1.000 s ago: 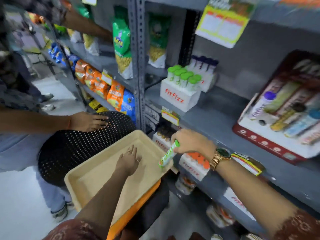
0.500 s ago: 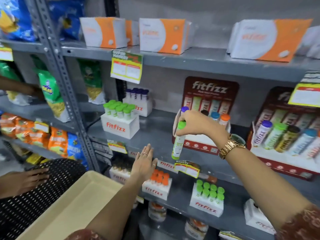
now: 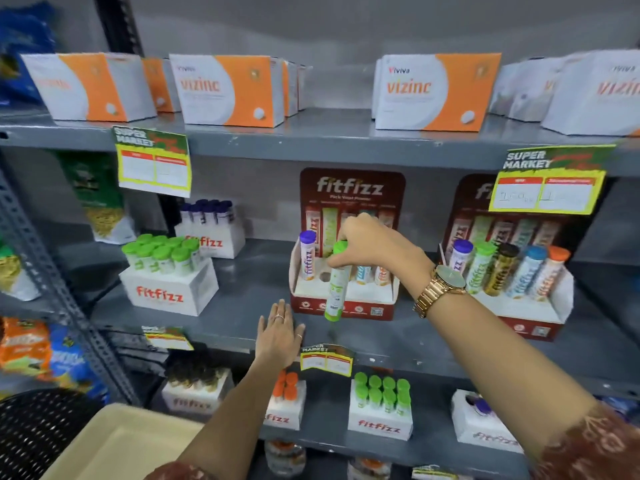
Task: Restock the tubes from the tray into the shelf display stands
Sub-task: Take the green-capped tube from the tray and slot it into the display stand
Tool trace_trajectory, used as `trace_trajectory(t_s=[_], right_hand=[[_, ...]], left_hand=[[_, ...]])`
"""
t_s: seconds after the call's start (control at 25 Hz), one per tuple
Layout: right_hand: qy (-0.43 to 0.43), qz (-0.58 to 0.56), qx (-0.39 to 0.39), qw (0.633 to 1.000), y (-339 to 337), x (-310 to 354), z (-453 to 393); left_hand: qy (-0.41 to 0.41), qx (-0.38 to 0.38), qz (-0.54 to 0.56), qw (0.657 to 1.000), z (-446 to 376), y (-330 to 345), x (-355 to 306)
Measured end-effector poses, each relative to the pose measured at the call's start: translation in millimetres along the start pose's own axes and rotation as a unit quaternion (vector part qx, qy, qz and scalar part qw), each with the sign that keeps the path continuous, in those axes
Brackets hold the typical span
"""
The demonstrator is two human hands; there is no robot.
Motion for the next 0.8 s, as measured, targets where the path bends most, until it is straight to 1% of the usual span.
trace_trajectory(t_s=[0.16,0.36,0.4,0.56,0.6,0.8], right_hand=[[0.01,0.013,0.009,1.0,8,-12,-12],[0.009,0.035,0.019,0.999,19,-20,-29],[0.014,0.031,0.033,0.999,21,-21,-32],[0.042,-0.027,0.131,0.99,22,-23,-40],[0.046,-0.04,0.141,0.988,20,-21,-41],[0.072,-0.084,0.12,0.987,13,-14,-42]], left_hand=[[-0.023,0.034,-0.023,0.999,-9,17,8],[-0.029,0.006,-0.035,0.999,-13,22,10],[-0.029,0.004,-0.036,0.999,-13,22,10],[-0.03,0.009,-0.038,0.999,-11,21,10],[-0.029,0.012,-0.038,0.999,-11,21,10],[-0.025,0.017,-0.044,0.999,-13,21,9]])
Point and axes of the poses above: each hand's wrist, its own z-axis away from the middle knuckle, its own y-axis out of the palm, x = y × z, the point moved 5 cm from there along -z, towards the middle knuckle, and after that the axes turned 3 degrees about y, right-handed, at the moved point
